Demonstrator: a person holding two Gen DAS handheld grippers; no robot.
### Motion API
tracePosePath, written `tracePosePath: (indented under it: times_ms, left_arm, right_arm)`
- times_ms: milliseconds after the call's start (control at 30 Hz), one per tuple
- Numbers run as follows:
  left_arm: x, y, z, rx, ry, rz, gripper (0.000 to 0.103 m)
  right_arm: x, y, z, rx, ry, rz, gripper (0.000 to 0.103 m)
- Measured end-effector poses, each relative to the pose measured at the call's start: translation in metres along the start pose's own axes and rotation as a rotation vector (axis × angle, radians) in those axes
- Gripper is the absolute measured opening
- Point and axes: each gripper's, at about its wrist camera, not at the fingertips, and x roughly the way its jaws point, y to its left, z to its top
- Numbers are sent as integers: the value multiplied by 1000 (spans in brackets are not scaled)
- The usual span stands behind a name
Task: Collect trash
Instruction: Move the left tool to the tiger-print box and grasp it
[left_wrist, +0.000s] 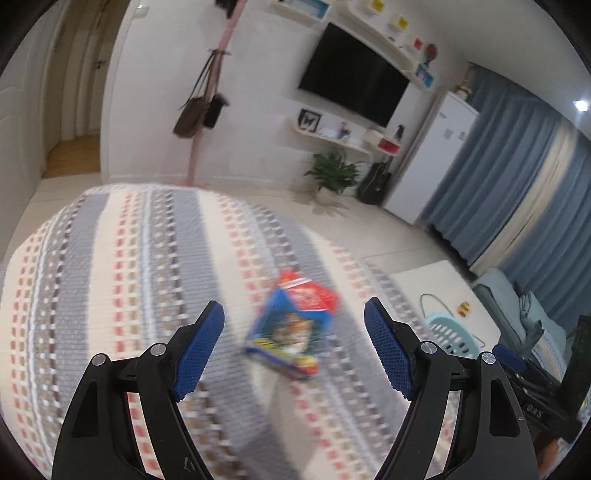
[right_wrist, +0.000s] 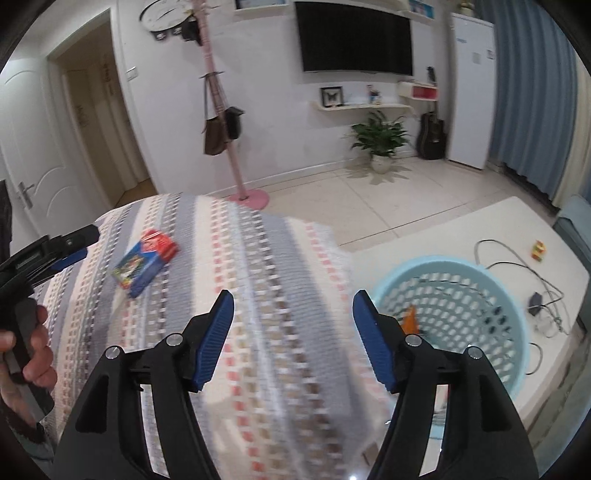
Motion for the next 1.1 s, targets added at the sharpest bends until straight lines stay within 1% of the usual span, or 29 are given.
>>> tracePosePath:
  times_ms: [67,133,200,267,333,433,667,767,833,867,900,933,967,1033,1100]
  left_arm:
    - [8,10,-1,-9,38,-8,77]
    - [19,13,-2,-1,59,-9,78]
    - [32,10,-5,20,97,-24,81]
    - [45,5,-6,49,123,-2,81]
    - [53,-2,-8,99,147,29,81]
    - [59,-7,-6,141,162,61,81]
    - [65,-12,-4,164,167,84,82]
    - [66,-17,-8,195,168,118,82]
    - [66,-22,-10,216,168,135,80]
    - [67,-24,-11,228,169,147,76]
    - [68,-27,-12,243,166,168,69]
    - [69,-31,-14,256,164,181,65]
    - [69,-34,-14,271,160,190,65]
    - [67,-37,-16,281,152,184,63]
    - [60,-41,-18,284,127,185,63]
  right_arm:
    - [9,11,-6,10,10,30,68]
    - [13,19,-12,17,12,46,69]
    - [17,25,-16,18,12,59,69]
    - [21,27,-19,20,13,54,69]
    - [23,28,-19,27,18,53,69]
    - [25,23,-19,52,21,78,73]
    - [32,28,-20,36,42,65,73]
    - [33,30,-21,33,44,59,73]
    - [33,29,-21,40,44,57,73]
    - [33,28,-20,44,45,59,74]
    - [33,27,-20,53,46,65,74]
    - [33,25,-20,63,47,70,74]
    - [33,23,-20,70,48,75,74]
    - [33,17,-20,97,49,89,74]
    - [32,10,-19,131,53,103,74]
